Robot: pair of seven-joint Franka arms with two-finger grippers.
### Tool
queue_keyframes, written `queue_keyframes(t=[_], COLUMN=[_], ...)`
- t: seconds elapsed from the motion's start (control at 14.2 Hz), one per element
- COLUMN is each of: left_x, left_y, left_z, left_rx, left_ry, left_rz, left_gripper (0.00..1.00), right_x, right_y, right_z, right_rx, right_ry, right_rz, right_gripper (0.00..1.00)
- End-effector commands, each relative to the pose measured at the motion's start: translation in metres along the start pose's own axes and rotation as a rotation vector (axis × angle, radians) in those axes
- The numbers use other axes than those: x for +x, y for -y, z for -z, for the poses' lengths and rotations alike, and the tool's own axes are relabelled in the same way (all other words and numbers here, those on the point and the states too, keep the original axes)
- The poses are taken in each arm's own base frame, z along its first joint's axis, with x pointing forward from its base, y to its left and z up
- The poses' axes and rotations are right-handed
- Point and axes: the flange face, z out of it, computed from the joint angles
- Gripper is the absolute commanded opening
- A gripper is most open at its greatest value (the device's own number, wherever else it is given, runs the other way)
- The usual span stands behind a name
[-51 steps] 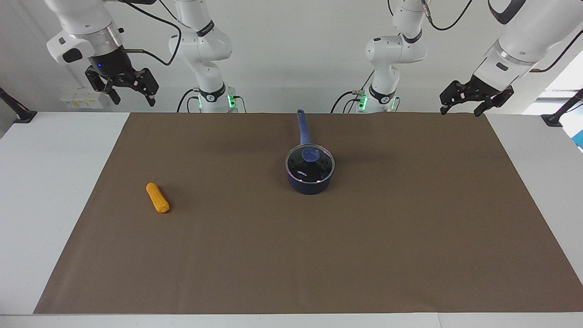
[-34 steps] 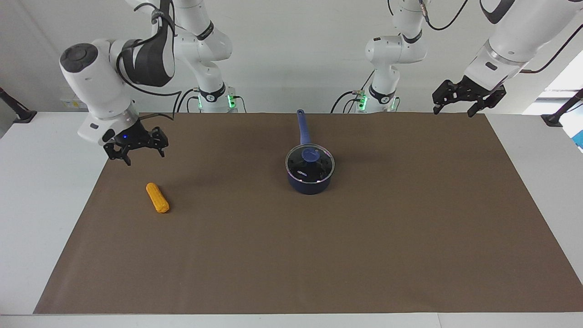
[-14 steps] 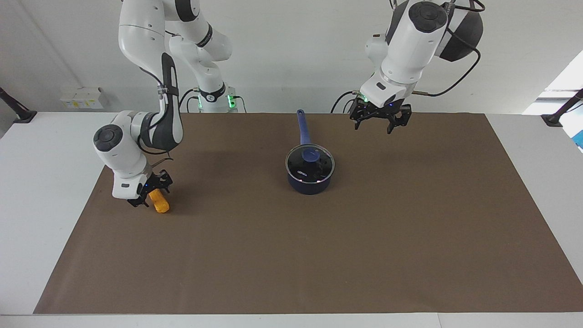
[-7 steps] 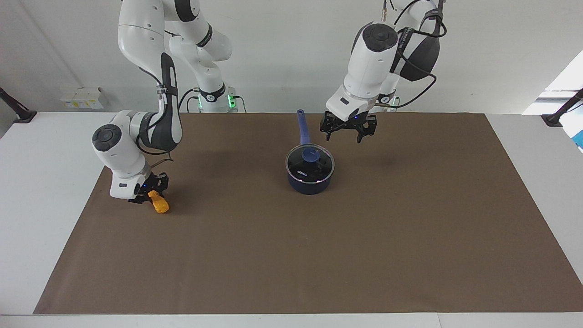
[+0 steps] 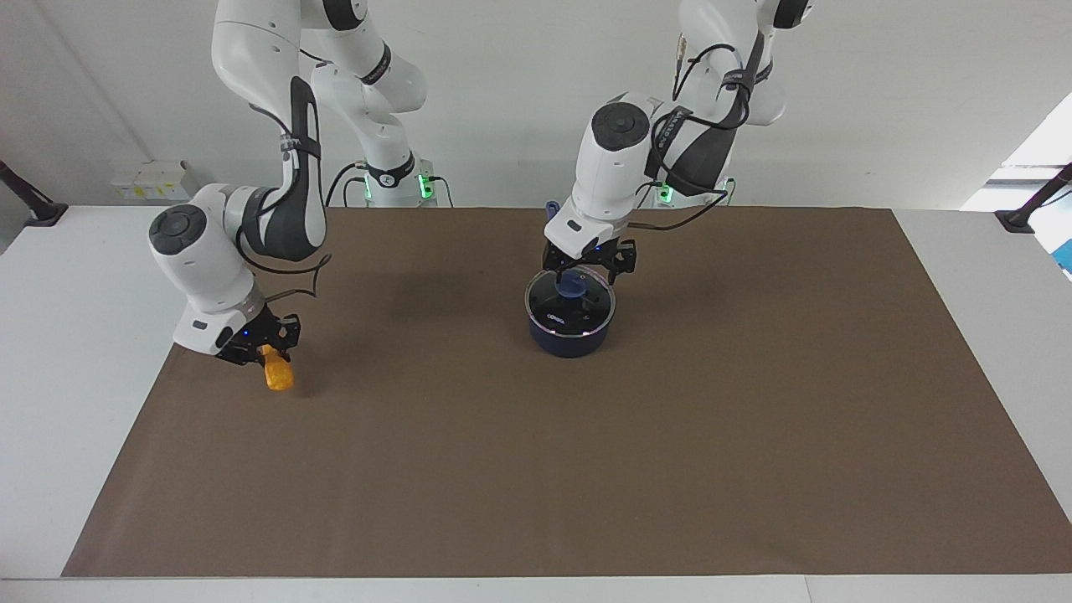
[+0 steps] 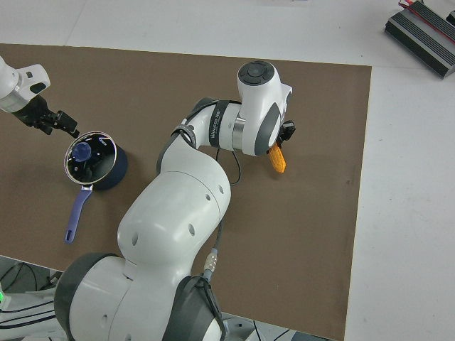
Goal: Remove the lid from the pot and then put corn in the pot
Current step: 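Reach the left gripper to the pot lid while the right gripper reaches the corn, then grasp the lid knob with the left gripper while the right gripper grasps the corn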
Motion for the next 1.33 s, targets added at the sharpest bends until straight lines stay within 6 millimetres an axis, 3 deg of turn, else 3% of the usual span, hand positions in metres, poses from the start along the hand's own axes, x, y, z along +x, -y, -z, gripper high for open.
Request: queue_keyframes(t=[0.0, 0.28, 0.35, 0.42, 0.56, 0.63, 0.84, 0.98, 1.26], left_x=[-0.019, -0.02, -0.021, -0.021, -0.022, -0.022, -0.023, -0.021, -0.013], left_y=[0.0, 0.001, 0.001, 0.002, 0.002, 0.002, -0.001, -0.009, 0.003], left_z=[-0.021, -0.023, -0.023, -0.023, -0.023, -0.024, -0.014, 0.004, 0.052], left_rx=[0.007, 0.005, 0.005, 0.01, 0.013, 0.015, 0.053, 0.063, 0.044], left_ry=[-0.044, -0.047, -0.045, -0.041, -0.037, -0.031, -0.021, -0.012, -0.041], left_rz=[0.032, 0.037, 0.038, 0.037, 0.037, 0.038, 0.02, 0.012, 0.027], left_gripper=[1.0, 0.98, 0.9, 0.73, 0.19, 0.03, 0.0, 0.0, 0.0], right_x=[-0.017, -0.033, -0.038, -0.043, -0.055, -0.058, -0.067, -0.066, -0.044], right_y=[0.011, 0.019, 0.024, 0.031, 0.042, 0.049, 0.057, 0.059, 0.104], right_z=[0.048, 0.109, 0.124, 0.142, 0.164, 0.172, 0.199, 0.204, 0.207], right_rx=[0.015, 0.054, 0.07, 0.069, 0.076, 0.077, 0.074, 0.07, 0.046], right_ry=[-0.001, 0.012, 0.01, 0.002, 0.009, 0.014, 0.027, 0.033, 0.03], right_rz=[-0.079, -0.106, -0.125, -0.134, -0.16, -0.166, -0.2, -0.201, -0.252], right_gripper=[0.0, 0.0, 0.0, 0.0, 0.0, 0.0, 0.0, 0.0, 0.0])
